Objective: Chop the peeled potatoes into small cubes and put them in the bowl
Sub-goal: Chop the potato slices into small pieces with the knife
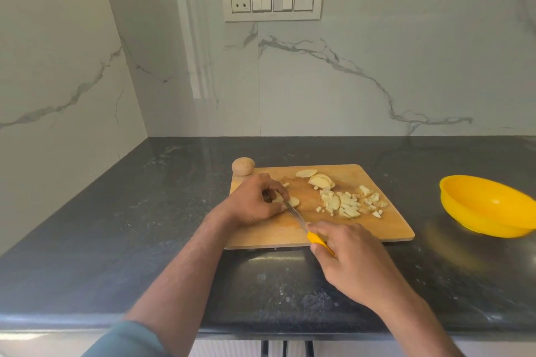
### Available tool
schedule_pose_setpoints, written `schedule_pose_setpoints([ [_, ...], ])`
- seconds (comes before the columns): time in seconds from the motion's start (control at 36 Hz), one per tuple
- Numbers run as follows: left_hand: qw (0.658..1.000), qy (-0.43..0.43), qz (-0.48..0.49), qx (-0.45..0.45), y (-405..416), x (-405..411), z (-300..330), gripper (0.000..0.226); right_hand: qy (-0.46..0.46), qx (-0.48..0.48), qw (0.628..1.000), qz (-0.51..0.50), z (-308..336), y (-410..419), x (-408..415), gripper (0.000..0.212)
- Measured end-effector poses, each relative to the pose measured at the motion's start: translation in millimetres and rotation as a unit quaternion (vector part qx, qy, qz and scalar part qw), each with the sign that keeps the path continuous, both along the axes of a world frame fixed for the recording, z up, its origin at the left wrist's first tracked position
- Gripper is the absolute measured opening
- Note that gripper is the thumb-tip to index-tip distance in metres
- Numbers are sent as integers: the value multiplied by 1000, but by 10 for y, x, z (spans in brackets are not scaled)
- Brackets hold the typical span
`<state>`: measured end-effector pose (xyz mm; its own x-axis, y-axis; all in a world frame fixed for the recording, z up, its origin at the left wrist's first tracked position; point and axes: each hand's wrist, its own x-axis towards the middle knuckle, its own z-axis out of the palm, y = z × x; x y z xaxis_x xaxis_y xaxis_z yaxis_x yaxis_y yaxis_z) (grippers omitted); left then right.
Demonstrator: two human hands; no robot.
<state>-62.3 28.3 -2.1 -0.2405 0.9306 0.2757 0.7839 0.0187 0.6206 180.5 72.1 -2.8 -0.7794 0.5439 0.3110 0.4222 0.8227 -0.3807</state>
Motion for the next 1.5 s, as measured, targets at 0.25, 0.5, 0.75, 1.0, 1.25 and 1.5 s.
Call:
schedule_pose_setpoints([
  [0.25, 996, -75, 27, 29, -26, -65, -26, 42, 162, -73, 984, -17, -98, 70, 28, 37],
  [0.5, 997, -69, 35, 28, -36, -50, -10, 46, 86, 17, 993, -78, 9, -11, -378, 36],
  [0.75, 996, -73, 44, 25, -23, -54, -8, 46, 69, 52, 995, -56, -62, -52, -388, 39],
  [1.0, 994, -85, 64, 17, -21, -48, 0, 46, 55, 54, 996, -51, -39, -95, -368, 40],
  [1.25, 996, -72, 56, 16, -36, -36, 18, 41, 43, 57, 997, -41, -47, -94, -366, 42],
  [1.5, 997, -52, 49, 20, -50, -38, 20, 36, 67, 51, 995, -51, -62, -78, -366, 41],
])
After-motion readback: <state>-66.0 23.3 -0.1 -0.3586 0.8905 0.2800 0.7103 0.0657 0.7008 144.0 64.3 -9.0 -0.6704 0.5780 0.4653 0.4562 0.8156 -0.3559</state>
